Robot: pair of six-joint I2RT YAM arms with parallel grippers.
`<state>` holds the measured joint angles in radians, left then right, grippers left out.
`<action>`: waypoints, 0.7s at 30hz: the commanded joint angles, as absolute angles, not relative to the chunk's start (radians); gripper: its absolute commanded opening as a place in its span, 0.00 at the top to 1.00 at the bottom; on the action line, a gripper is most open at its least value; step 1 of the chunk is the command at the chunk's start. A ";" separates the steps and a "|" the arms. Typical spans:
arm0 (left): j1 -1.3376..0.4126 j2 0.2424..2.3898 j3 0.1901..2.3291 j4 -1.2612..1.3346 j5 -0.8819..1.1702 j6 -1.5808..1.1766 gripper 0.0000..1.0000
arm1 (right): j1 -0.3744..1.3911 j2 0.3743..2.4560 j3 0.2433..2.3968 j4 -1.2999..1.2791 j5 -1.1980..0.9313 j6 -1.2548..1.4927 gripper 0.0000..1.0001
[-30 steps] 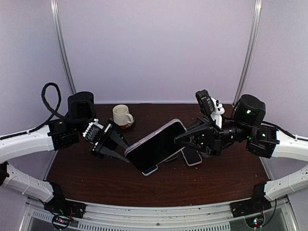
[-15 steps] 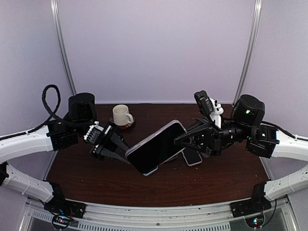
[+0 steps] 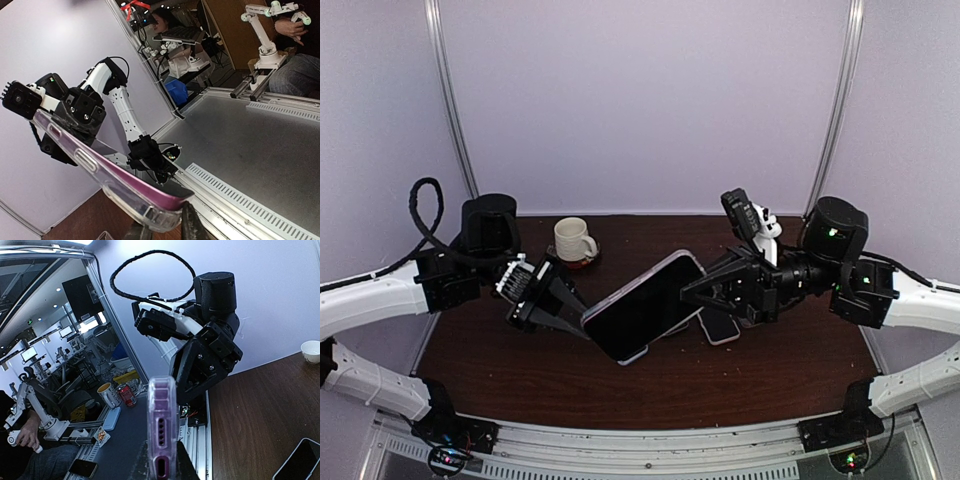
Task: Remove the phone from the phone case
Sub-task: Remove the phone from the bottom left corner of the phone case.
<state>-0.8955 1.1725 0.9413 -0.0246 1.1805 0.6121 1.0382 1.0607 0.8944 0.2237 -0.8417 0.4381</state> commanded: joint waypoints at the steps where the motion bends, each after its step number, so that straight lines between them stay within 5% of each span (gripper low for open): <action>1: -0.836 1.223 0.971 0.105 0.757 0.625 0.99 | 1.111 1.095 0.929 0.277 -0.975 0.477 1.00; 13: -0.797 1.232 0.972 0.097 0.737 0.635 1.00 | 1.109 1.105 0.948 0.255 -0.988 0.453 1.00; 21: -0.793 1.220 0.967 0.101 0.732 0.642 0.94 | 1.062 1.072 0.989 0.058 -0.768 0.277 1.00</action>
<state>-0.8074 1.2121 0.9417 -0.0650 0.9005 0.6170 1.0504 1.0897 0.9455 0.0956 -0.7532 0.3248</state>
